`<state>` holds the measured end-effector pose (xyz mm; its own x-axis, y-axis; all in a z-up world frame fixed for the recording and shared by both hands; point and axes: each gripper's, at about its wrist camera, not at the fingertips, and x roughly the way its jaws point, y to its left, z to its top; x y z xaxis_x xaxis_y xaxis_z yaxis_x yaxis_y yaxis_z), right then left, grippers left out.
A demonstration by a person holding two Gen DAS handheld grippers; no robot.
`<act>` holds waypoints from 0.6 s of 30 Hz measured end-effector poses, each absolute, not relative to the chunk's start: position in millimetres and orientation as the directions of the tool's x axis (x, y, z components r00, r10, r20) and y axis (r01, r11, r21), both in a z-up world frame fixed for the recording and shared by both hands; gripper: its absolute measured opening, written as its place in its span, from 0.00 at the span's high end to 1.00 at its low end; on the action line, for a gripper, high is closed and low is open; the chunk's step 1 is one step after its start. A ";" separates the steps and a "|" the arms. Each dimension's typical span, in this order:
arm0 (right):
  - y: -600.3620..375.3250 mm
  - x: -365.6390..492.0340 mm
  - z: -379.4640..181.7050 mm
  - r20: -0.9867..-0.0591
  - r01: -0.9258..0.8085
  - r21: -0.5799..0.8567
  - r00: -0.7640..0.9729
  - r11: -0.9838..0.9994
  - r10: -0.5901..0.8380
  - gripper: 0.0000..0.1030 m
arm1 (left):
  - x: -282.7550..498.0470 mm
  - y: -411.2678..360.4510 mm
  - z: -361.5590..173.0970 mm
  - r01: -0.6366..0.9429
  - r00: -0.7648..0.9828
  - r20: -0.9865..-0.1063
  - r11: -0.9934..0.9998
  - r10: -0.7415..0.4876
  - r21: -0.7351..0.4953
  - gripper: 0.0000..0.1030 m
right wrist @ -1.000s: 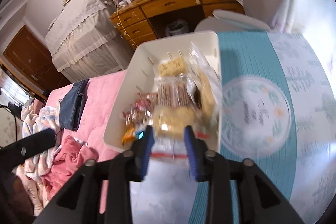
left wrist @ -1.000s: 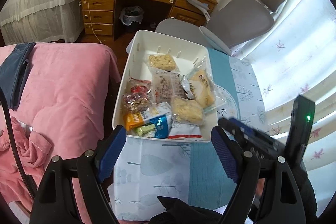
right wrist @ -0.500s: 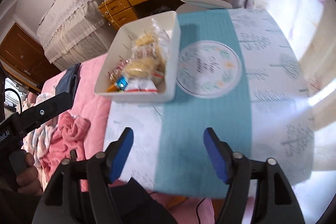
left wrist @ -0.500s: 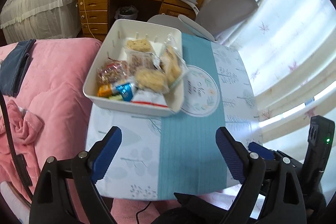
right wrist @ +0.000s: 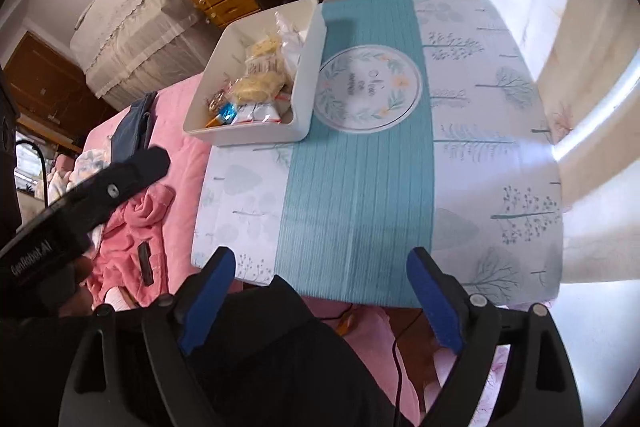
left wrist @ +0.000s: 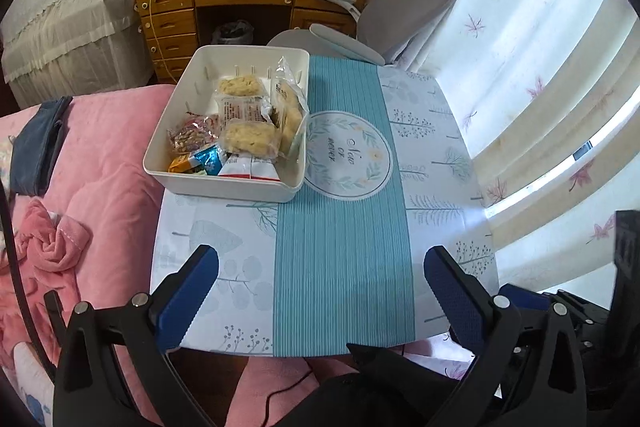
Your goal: Organize snacks
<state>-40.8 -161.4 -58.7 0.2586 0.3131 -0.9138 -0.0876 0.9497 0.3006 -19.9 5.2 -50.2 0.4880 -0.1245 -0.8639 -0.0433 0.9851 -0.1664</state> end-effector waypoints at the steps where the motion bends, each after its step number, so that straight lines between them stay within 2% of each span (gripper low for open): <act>1: -162.3 -42.3 -55.9 -0.912 -0.080 0.291 0.277 0.953 0.302 0.11 | -20.4 0.7 -49.9 -0.042 0.488 -0.865 0.986 -0.120 -0.161 0.01; 4: -163.8 -44.6 -55.4 -0.917 -0.065 0.260 0.297 0.963 0.268 0.06 | -20.7 -10.0 -48.0 -0.035 0.498 -0.862 0.990 -0.098 -0.133 0.01; 11: -165.7 -42.5 -50.9 -0.911 -0.077 0.210 0.345 0.975 0.224 0.04 | -22.6 -22.2 -50.6 -0.079 0.519 -0.854 0.992 -0.040 -0.095 0.01; 18: -175.0 -44.4 -59.5 -0.911 -0.075 0.226 0.336 0.971 0.238 0.03 | -21.7 -28.5 -58.4 -0.097 0.502 -0.865 0.991 -0.027 -0.087 0.01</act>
